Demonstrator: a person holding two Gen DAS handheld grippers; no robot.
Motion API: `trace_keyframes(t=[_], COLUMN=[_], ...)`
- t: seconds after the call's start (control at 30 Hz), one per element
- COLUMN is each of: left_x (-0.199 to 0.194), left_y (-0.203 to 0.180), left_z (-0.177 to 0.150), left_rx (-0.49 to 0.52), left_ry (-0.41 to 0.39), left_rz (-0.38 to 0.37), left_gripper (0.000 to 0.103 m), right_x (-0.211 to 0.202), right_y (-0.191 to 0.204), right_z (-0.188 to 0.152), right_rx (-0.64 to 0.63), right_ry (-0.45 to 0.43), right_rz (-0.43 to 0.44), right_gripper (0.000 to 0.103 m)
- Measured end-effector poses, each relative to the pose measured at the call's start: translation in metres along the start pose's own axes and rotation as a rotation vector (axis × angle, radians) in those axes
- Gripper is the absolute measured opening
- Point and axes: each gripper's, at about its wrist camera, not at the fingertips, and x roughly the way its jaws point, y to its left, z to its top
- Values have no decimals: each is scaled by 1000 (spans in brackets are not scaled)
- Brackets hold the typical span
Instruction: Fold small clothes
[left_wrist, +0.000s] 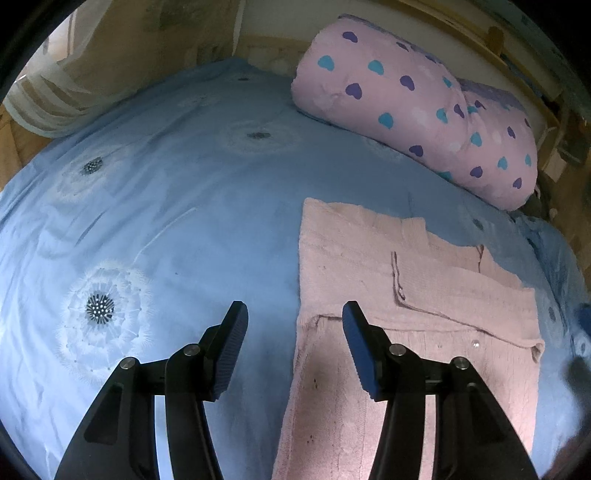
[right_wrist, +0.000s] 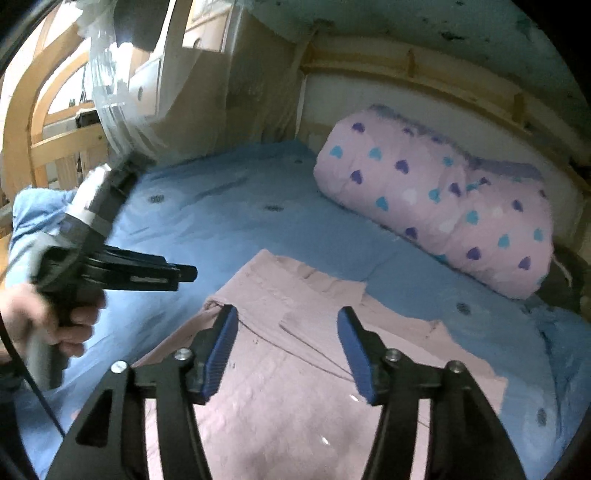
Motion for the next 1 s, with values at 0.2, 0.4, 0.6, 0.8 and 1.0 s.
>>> trace_keyframes(t=[0.2, 0.4, 0.6, 0.8, 1.0], left_x=[-2, -11, -31, -48, -47], left_y=[-3, 6, 15, 25, 21], left_z=[-8, -24, -58, -97, -137], left_rx=[38, 43, 103, 159, 239], left_ry=[-17, -46, -66, 10, 127], left_rz=[20, 8, -25, -101, -174], left_gripper=[47, 47, 47, 47, 47], right_x=[-63, -104, -129, -146, -150], right_y=[-32, -82, -119, -137, -154], right_z=[-49, -116, -172, -225, -272], right_rx=[57, 243, 338, 422, 623], right_ry=[-57, -75, -23, 58, 125], right_rz=[-123, -209, -259, -208, -56], right_gripper=[71, 72, 72, 72, 72])
